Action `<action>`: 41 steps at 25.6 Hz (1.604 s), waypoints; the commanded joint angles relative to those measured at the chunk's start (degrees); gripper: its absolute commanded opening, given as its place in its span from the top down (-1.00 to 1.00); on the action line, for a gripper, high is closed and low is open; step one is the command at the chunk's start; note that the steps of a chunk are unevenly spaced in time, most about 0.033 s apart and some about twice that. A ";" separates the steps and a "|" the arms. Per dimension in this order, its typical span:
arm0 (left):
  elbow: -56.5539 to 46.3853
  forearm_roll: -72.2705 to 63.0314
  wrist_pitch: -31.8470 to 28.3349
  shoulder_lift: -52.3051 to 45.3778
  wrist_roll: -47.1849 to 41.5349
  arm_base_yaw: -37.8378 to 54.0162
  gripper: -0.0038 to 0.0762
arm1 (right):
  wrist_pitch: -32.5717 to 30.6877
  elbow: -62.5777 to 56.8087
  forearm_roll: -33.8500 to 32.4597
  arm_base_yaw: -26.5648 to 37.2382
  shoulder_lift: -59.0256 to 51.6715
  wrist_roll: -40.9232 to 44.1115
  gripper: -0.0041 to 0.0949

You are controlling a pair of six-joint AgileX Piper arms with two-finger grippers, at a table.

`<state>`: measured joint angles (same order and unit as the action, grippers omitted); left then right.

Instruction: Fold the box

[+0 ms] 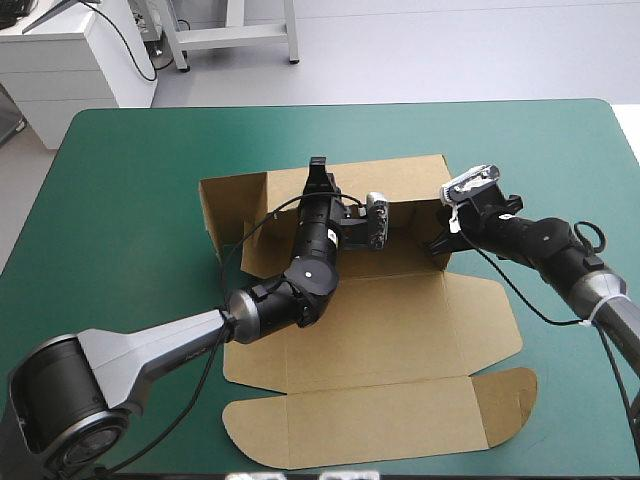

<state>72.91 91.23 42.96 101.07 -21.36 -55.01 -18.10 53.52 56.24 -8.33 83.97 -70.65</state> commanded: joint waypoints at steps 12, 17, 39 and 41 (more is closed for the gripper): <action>1.30 8.90 -3.20 -2.10 -0.24 -0.63 -0.19 | -2.81 1.77 -14.98 -0.84 -2.21 12.24 0.91; 1.30 9.01 -1.99 -2.10 -0.24 -3.14 -0.19 | -2.18 1.77 -15.33 -0.84 -2.21 13.60 0.91; 1.30 -1.11 12.68 -15.99 -10.31 -18.77 0.90 | -3.43 4.47 -17.66 -0.84 -3.46 19.59 0.91; 1.97 -3.00 11.92 -20.34 -10.31 -16.58 0.90 | -4.40 5.48 -19.93 -0.84 -4.59 21.89 0.91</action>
<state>72.74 86.71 53.75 86.55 -30.85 -73.19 -22.04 56.25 37.93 -8.97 82.73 -50.39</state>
